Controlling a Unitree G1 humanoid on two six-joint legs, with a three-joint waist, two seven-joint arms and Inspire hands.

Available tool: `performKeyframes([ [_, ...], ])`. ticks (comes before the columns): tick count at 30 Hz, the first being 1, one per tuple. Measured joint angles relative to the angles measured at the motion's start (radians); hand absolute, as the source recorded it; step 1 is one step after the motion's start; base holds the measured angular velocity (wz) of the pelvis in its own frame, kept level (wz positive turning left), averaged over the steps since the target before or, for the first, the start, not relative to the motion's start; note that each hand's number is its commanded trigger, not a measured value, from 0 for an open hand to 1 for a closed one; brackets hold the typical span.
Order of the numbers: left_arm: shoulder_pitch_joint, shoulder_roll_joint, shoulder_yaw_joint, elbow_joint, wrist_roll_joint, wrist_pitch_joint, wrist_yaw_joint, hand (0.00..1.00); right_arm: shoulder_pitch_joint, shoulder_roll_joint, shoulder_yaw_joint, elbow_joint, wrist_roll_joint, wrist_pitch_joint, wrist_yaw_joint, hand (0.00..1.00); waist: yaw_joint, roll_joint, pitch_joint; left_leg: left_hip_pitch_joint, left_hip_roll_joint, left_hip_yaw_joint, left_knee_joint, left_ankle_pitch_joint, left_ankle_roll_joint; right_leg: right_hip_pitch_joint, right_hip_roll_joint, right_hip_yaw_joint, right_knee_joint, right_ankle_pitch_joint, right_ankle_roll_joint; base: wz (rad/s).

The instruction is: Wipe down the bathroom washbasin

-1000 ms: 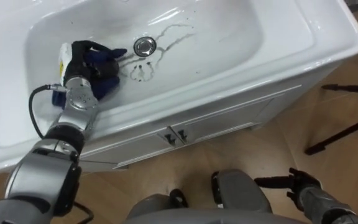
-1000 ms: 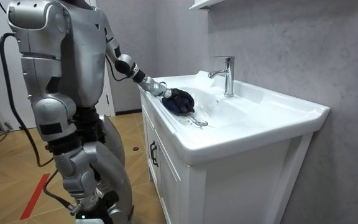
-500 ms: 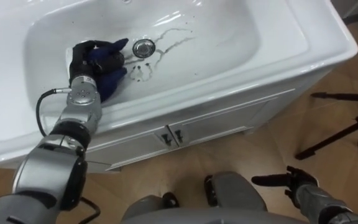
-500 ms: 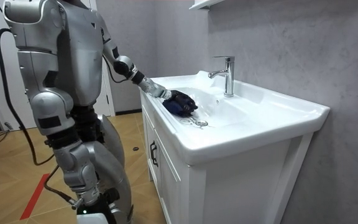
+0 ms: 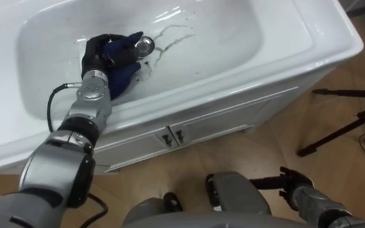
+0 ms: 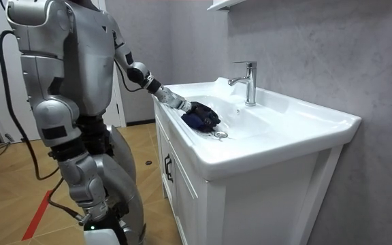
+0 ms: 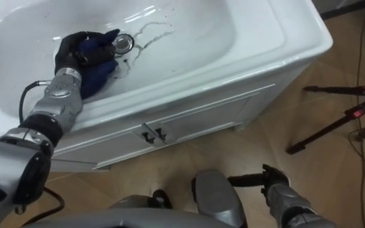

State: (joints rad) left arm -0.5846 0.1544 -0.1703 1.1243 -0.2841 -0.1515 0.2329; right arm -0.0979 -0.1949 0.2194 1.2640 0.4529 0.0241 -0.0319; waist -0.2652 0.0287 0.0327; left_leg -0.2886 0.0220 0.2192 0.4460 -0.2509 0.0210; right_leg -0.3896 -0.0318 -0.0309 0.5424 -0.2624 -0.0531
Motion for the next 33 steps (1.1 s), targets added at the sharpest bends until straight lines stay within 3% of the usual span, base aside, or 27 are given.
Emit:
performKeyframes([
  [10,-0.027,-0.008,-0.001,0.0,0.003,-0.016,0.006,1.0,-0.001,-0.002,0.021,-0.031,-0.023,0.001,0.0,0.0,-0.009,0.006,0.0097,-0.023,0.002,0.051,0.002,0.0,0.001,-0.057,0.003,0.029,0.032,-0.002,0.0,-0.08],
  [14,-0.053,-0.008,-0.039,0.001,0.003,-0.014,0.012,1.0,0.004,-0.007,0.025,-0.056,-0.031,0.012,-0.001,0.0,-0.028,0.008,0.0135,-0.045,0.003,0.065,0.005,0.0,0.001,-0.083,-0.001,0.03,0.051,-0.005,-0.002,0.02],
  [18,-0.082,-0.011,-0.072,0.0,0.003,-0.014,0.011,1.0,0.0,-0.013,0.047,-0.067,-0.029,0.013,-0.01,0.0,-0.043,0.02,0.0279,-0.069,0.02,0.084,0.036,-0.004,0.006,-0.093,0.007,0.027,0.052,-0.004,-0.003,-0.01],
  [28,-0.122,-0.011,-0.125,-0.005,0.002,-0.014,0.021,1.0,-0.008,-0.023,0.076,-0.07,-0.007,0.008,-0.032,0.0,-0.058,0.037,0.0246,-0.11,0.027,0.093,0.078,-0.011,0.012,-0.133,0.007,0.032,0.091,-0.008,-0.006,0.02],
  [33,-0.132,-0.008,-0.15,-0.007,0.012,-0.009,0.018,1.0,-0.001,-0.048,0.095,-0.068,-0.011,-0.004,-0.032,0.0,-0.06,0.053,0.0346,-0.108,0.036,0.096,0.086,-0.024,0.016,-0.134,0.006,0.032,0.1,-0.007,-0.005,-0.04],
])
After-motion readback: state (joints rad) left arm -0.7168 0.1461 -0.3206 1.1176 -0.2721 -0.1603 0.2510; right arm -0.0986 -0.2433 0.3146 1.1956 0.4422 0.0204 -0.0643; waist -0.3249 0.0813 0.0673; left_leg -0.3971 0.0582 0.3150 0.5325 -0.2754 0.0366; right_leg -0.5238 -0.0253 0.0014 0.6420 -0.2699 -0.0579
